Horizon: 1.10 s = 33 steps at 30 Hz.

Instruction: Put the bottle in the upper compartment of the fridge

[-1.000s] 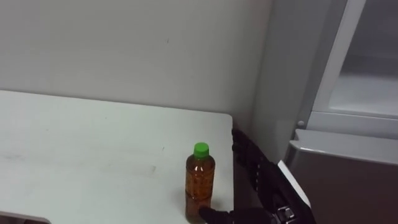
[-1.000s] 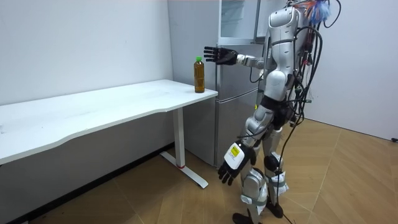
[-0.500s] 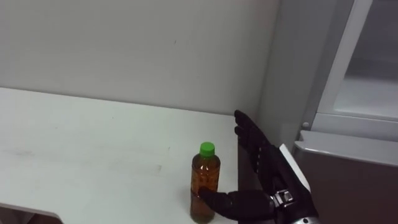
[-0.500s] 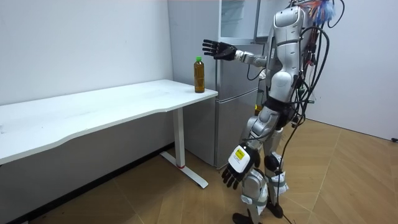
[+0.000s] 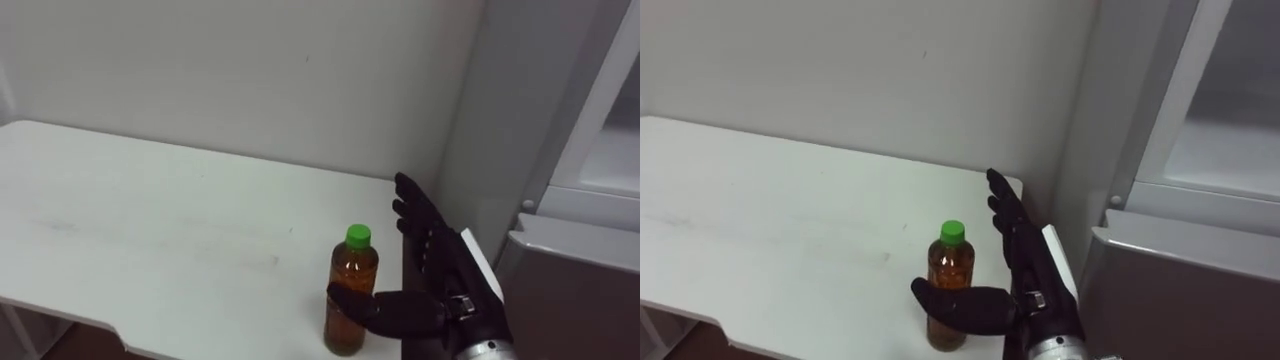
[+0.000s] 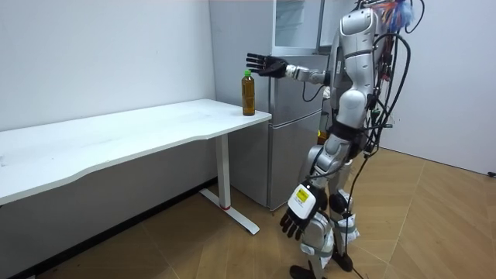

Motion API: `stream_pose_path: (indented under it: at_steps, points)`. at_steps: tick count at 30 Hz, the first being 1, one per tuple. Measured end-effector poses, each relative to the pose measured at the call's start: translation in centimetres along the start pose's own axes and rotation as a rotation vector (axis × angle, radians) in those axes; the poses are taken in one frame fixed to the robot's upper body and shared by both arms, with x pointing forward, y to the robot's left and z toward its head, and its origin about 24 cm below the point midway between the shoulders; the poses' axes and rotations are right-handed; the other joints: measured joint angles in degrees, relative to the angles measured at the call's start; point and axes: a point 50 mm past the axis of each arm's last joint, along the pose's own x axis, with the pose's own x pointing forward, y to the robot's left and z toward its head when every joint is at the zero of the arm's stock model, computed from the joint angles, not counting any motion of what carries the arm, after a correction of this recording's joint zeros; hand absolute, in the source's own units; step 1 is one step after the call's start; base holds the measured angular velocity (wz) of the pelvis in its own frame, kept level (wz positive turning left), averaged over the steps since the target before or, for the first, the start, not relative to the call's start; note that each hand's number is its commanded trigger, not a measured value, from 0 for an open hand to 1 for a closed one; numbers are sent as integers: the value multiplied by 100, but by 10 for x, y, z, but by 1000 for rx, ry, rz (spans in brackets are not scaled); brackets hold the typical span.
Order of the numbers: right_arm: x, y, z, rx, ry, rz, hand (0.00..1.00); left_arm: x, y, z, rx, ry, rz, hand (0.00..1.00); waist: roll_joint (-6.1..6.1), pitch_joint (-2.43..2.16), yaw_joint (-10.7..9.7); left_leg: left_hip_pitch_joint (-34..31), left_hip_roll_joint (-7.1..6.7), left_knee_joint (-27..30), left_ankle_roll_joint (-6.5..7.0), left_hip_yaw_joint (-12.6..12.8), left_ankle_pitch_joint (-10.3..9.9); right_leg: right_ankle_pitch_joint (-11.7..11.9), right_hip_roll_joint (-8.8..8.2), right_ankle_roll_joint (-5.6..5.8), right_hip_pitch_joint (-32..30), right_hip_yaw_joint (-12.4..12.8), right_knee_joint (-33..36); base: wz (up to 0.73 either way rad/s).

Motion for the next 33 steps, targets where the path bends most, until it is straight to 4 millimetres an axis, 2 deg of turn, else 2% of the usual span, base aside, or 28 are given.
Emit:
stream_pose_path:
  at_steps: [8,11,13,16,18,20,29,33]
  points:
    - [12,0,-8,17,35,-45,0,1,-2,2,4,20,-29,0,23,14,5,-162,1,79,4,-58,4,4,1,-3,-105,-40,14,3]
    - [14,2,-17,32,72,-64,0,1,-2,4,9,25,-30,0,55,1,4,-200,-7,81,11,-94,7,5,-8,-1,-121,-89,14,7]
    - [15,3,-21,32,92,-74,0,1,-3,6,7,25,-33,0,114,-14,10,-236,-8,82,24,-103,17,8,-23,4,-147,-127,20,7]
    - [14,4,-30,35,133,-98,0,1,-6,9,2,28,-37,0,216,-6,-2,-239,-18,73,38,-110,27,11,-44,10,-155,-159,34,1]
    - [13,4,-36,34,172,-108,0,0,-8,10,-2,36,-42,0,310,24,-2,-237,-27,58,50,-113,40,9,-64,16,-183,-163,79,0]
    - [12,4,-40,51,201,-118,0,0,-9,10,-5,43,-42,0,332,17,8,-220,-21,52,53,-111,48,7,-74,17,-193,-174,88,0]
    - [10,10,-48,122,259,-122,0,0,-9,13,-2,43,-38,0,313,2,28,-222,-26,68,74,-110,62,14,-103,27,-183,-258,97,0]
    - [7,12,-57,112,301,-114,0,0,-9,12,-3,49,-39,0,304,-3,28,-224,-27,73,84,-113,73,18,-110,30,-175,-280,102,0]
